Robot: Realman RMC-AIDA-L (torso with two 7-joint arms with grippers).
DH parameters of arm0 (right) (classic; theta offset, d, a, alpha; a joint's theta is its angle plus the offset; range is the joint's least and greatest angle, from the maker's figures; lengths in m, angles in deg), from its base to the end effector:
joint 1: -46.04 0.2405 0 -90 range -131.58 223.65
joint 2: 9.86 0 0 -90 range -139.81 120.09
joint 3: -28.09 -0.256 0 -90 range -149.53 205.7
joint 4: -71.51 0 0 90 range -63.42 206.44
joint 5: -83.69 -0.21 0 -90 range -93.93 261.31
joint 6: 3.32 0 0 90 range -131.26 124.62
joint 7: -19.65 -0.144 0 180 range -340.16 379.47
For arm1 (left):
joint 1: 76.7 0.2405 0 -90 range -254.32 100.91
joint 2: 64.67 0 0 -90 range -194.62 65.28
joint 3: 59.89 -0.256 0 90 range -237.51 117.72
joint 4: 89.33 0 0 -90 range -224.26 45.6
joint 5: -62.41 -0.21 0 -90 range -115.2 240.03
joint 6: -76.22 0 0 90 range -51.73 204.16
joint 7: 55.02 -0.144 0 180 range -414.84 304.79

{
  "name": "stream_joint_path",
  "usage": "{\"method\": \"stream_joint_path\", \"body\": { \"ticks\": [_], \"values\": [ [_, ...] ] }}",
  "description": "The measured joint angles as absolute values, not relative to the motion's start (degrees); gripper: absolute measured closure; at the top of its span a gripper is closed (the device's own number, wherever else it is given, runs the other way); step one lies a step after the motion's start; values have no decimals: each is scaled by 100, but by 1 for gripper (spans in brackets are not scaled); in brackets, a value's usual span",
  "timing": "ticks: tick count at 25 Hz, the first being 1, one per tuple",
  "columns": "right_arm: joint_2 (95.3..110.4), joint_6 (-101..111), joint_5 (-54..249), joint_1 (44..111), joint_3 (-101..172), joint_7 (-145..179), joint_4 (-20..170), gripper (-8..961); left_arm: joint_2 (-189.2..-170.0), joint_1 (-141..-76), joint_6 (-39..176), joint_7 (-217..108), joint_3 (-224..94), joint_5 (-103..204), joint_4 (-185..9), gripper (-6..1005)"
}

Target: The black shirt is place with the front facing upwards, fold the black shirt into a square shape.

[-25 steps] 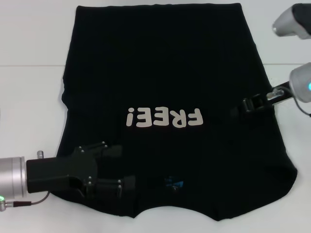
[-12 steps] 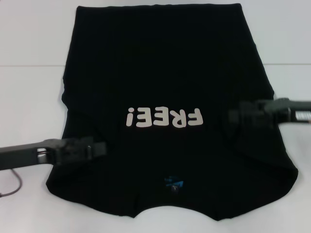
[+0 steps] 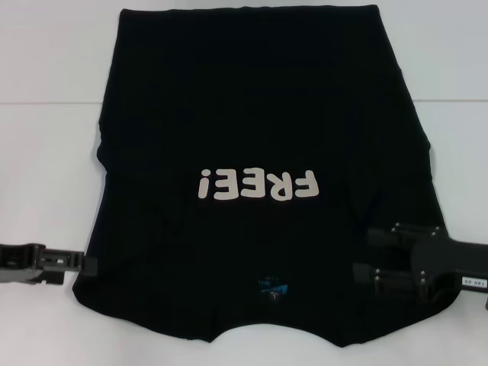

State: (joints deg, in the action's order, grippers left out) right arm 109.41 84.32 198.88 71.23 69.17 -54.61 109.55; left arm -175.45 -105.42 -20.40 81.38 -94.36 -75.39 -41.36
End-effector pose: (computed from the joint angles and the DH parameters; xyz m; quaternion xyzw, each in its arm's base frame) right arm 0.2911 0.3070 -0.0051 -0.9420 0.2132 0.2125 0.1482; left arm -0.3245 0.3151 0.0810 -0.7630 -0.6329 -0.0793 0.1050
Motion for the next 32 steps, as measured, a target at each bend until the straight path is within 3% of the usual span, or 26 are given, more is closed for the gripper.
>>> {"method": "stream_joint_path", "body": {
  "ticks": [9,29,32],
  "values": [
    [10927,8353,19882,7171,6922,-5319,10710,191,-17806,-10793,-1590,8276,-9451,-8497,-3985,61],
    [10922,8430,19868,7189,6904,-5432,10710,189,-18079,-10856,-1140,8263,-9917,-8779,-3901,73],
    [10921,8431,19865,7190,6902,-5439,10710,189,-18091,-10868,-1097,8277,-9937,-8875,-3874,281]
  ]
}}
